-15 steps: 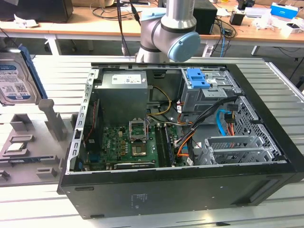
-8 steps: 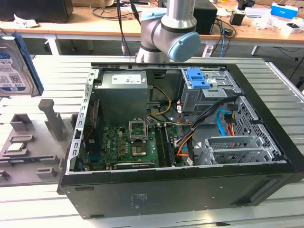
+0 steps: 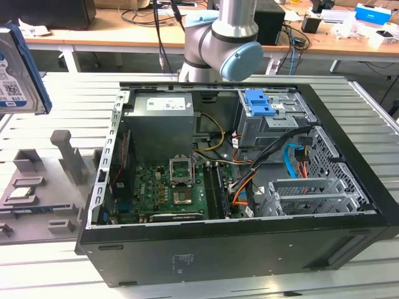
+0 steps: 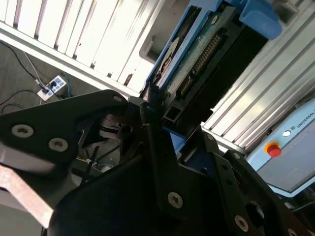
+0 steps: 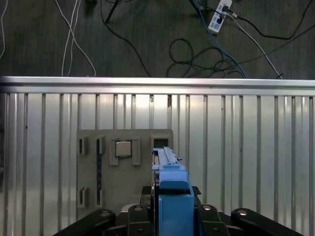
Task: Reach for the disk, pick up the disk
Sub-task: 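Pick up the disk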
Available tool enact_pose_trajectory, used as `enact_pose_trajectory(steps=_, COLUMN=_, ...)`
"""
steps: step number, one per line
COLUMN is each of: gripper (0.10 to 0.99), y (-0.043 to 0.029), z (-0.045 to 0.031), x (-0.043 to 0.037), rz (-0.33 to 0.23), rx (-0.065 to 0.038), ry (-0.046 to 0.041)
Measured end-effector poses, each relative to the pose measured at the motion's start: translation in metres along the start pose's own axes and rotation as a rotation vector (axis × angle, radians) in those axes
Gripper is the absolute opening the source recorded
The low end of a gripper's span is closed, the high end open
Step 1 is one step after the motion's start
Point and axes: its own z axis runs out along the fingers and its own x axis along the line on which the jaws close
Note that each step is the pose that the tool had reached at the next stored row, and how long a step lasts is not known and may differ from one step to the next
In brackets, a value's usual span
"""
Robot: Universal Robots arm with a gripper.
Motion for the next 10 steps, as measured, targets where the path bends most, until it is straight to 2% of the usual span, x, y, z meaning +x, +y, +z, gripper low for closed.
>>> enact_pose_trajectory(steps=2, gripper=0.369, y=0.0002, z=-0.0053, x=0.0000, rz=0.000, rx=0.000, ry=0.0000)
enact_pose_trajectory(steps=3, gripper=0.369, y=0.0006, z=-0.0160, x=0.0001, rz=0.000, rx=0.000, ry=0.0000)
enact_pose_trajectory(steps=10, gripper=0.369, y=0.0015, z=-0.0392, x=0.0004, rz=0.000, rx=0.000, ry=0.0000)
